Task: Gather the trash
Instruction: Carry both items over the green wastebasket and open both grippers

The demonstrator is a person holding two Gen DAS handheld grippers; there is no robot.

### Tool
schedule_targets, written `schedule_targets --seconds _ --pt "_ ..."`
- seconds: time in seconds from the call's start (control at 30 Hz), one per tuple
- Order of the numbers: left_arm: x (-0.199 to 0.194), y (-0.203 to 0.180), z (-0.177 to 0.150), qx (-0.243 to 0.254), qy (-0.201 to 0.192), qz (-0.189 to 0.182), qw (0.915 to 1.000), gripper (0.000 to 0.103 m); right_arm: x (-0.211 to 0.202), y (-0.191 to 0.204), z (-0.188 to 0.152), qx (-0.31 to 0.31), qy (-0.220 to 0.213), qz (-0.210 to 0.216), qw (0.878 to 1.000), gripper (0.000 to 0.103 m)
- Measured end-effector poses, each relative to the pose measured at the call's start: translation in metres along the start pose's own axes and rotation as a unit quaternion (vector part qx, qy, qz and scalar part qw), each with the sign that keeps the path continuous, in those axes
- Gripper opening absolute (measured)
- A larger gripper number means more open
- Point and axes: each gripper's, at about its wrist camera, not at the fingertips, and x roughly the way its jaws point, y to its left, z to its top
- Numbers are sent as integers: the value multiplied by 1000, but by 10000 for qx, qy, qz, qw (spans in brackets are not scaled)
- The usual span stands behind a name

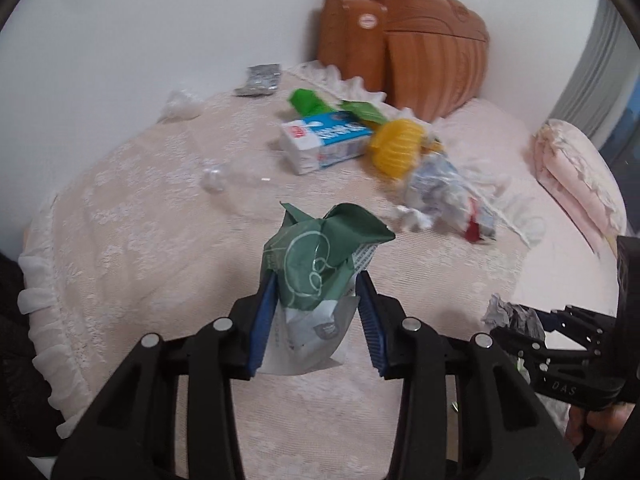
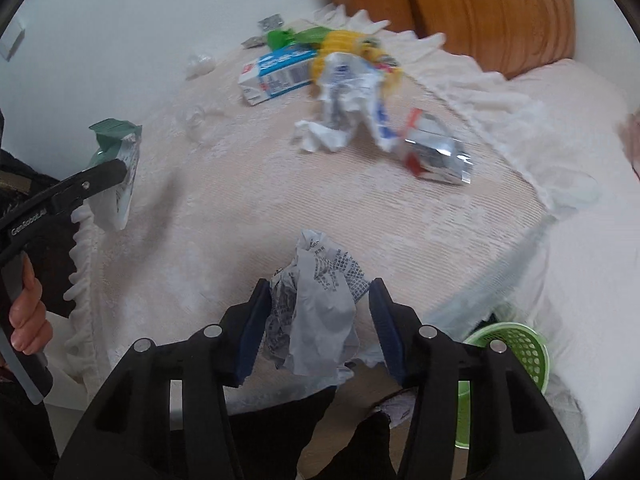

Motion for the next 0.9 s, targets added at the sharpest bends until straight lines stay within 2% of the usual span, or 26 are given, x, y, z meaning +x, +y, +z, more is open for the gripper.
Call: schedule_targets --seconds 0.17,0.3,0.5,0.6,0.67,0.73,0.83,0.9 --pt "6 -102 -24 823 230 -789 9932 40 -32 -91 -47 648 11 -753 9951 52" --pt "27 -183 -45 1377 566 -1237 9811 40 -52 -166 -87 1380 14 -1192 9832 52" --pt "61 -291 -81 2024 1106 -1857 9552 40 -90 -234 -139 2060 -217 -1516 9665 52" --pt "93 -331 -100 2055 1709 -2241 9372 40 -102 -253 -158 2218 -316 -1596 9614 53" --pt "110 -354 -114 2158 1977 -2190 9308 41 -106 -262 -165 2295 -346 -1613 9592 54" --pt "122 -369 -123 2252 2123 -2074 9280 47 -109 -270 -172 2364 -378 -1608 9575 54" --pt "127 -379 -132 2281 2229 -1962 9273 63 -113 -279 -180 2418 -415 -1565 9567 54" --pt "123 -382 -134 2267 2149 -1871 9313 76 -114 -283 -183 2434 -417 -1535 9568 54"
